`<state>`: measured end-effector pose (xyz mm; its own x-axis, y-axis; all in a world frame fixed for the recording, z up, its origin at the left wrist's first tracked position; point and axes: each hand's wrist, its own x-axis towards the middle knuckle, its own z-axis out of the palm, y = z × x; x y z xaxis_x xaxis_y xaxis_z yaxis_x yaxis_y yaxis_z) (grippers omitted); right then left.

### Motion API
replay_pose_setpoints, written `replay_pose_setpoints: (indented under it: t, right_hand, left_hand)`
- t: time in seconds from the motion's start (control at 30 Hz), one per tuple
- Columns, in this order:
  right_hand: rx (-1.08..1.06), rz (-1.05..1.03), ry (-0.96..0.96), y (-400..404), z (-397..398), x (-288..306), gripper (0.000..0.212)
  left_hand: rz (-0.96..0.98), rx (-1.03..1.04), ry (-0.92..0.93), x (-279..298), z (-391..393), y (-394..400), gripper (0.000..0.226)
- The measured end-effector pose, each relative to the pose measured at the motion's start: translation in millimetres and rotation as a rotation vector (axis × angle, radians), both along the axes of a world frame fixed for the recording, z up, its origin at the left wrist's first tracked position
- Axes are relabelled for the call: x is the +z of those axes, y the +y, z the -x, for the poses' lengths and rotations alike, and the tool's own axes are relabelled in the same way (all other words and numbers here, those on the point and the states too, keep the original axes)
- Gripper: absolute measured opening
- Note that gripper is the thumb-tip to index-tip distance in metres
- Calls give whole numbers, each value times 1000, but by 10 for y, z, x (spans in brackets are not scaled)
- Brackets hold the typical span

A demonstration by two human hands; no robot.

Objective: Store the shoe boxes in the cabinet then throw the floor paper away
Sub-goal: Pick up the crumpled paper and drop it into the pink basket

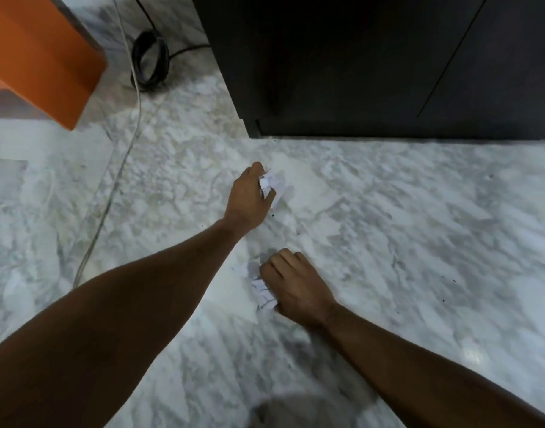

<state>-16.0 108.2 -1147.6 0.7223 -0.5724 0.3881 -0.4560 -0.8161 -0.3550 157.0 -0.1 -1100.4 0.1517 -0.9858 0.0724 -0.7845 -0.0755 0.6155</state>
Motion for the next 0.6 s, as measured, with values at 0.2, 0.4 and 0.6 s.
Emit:
replay_pose_setpoints:
  t: [0.2,0.4,0.6]
  right_hand:
    - [-335,-196,-177,-222,447,313,20]
    - [-688,-201,-225,-452,1223,907,28]
    - [-937,-83,-263,-434,2240,1954,31]
  left_hand:
    - [18,9,199,191,465,145,24]
    - [34,-146,333,579,1222,98,17]
    - [72,-313,454,1333,2382,-121,8]
